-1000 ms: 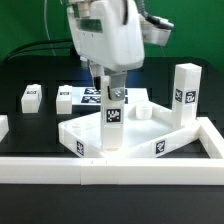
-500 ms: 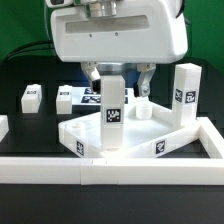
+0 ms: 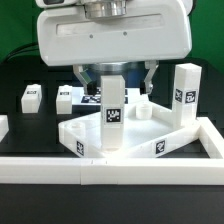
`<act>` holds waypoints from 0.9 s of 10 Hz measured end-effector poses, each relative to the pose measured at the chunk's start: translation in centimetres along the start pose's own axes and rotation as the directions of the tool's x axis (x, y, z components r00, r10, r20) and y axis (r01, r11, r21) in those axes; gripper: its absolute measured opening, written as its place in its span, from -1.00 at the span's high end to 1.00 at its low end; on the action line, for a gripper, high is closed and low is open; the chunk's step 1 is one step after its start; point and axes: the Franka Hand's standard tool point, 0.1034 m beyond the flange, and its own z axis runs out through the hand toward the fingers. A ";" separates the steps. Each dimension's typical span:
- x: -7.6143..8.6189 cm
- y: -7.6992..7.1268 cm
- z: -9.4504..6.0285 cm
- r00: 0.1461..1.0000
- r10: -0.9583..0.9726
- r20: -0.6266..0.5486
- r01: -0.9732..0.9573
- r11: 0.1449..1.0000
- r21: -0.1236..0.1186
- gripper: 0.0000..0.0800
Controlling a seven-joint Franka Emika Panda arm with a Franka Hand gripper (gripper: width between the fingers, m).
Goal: Assemble desk
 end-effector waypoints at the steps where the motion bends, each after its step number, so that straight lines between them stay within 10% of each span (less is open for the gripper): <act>1: 0.0 0.1 0.0 0.999 -0.050 0.000 0.050 0.999 -0.002 -0.62; 5: 0.2 0.9 0.3 0.963 -0.270 -0.001 0.270 0.962 -0.028 -0.62; 8: 0.2 1.0 0.3 0.963 -0.270 0.000 0.270 0.963 -0.028 0.29; 9: 0.2 1.0 0.3 0.968 -0.251 -0.001 0.251 0.968 -0.028 0.29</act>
Offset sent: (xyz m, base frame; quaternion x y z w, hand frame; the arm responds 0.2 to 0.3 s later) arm 0.0019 -0.0104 -0.0022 -0.0194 0.0198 -0.2145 0.9763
